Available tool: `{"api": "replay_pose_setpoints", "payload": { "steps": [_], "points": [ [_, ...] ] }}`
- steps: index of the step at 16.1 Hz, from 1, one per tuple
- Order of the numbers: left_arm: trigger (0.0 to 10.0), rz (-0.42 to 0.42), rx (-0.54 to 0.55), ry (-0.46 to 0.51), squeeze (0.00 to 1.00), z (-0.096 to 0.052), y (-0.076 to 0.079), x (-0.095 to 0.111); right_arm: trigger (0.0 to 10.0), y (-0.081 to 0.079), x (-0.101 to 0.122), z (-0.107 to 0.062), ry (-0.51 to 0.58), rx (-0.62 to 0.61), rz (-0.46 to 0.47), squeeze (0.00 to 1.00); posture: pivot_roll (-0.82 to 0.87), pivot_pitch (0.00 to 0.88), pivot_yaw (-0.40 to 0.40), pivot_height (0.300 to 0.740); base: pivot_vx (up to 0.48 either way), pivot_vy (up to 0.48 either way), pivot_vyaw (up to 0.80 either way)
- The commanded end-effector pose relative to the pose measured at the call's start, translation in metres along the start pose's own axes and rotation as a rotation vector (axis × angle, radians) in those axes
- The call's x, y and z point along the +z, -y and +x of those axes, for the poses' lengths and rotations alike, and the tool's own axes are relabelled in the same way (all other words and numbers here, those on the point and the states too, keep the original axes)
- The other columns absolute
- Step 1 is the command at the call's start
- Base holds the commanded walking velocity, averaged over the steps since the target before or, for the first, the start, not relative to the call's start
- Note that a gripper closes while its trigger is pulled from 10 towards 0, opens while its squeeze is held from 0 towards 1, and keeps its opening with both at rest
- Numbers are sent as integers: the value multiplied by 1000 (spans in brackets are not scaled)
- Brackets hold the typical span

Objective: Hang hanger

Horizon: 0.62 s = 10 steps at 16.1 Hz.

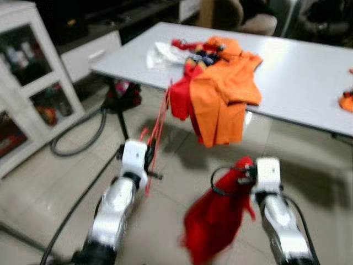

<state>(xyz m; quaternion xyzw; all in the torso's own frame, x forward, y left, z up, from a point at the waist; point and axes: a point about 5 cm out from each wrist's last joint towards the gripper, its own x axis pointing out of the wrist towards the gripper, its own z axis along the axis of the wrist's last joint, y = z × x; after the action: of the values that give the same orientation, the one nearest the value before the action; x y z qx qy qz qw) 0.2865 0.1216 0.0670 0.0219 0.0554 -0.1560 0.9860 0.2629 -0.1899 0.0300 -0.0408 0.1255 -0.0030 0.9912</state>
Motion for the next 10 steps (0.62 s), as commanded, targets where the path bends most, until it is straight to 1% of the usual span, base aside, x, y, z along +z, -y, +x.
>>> {"api": "replay_pose_setpoints", "payload": {
  "steps": [1,3,5,6,7,8,9,10],
  "points": [
    [10000,0,-23,14,0,4,7,4,10000,9,6,0,33,-27,-10,0,-91,0,34,740,461,0,0],
    [10000,-2,-22,16,0,4,8,4,10000,8,8,0,39,-25,-13,0,-92,0,33,740,459,0,0],
    [10000,-7,-19,19,0,4,8,5,10000,10,22,2,90,-1,-58,0,-93,0,29,740,461,0,0],
    [10000,-8,-18,20,0,4,9,5,10000,17,41,8,137,-11,-57,0,-93,0,31,740,458,0,0],
    [10000,-9,-18,21,0,5,9,5,10000,24,65,13,198,-15,-69,0,-93,0,31,740,458,0,0],
    [10000,-8,-20,22,0,5,9,6,10000,33,104,20,295,-8,-90,0,-98,0,33,740,458,0,0],
    [10000,-7,-21,22,0,5,9,6,10000,36,120,22,335,-6,-98,0,-98,0,33,740,458,0,0],
    [10000,-7,-22,25,0,7,10,6,10000,45,175,25,450,27,-130,0,-99,0,29,740,461,0,0]
  ]
}}
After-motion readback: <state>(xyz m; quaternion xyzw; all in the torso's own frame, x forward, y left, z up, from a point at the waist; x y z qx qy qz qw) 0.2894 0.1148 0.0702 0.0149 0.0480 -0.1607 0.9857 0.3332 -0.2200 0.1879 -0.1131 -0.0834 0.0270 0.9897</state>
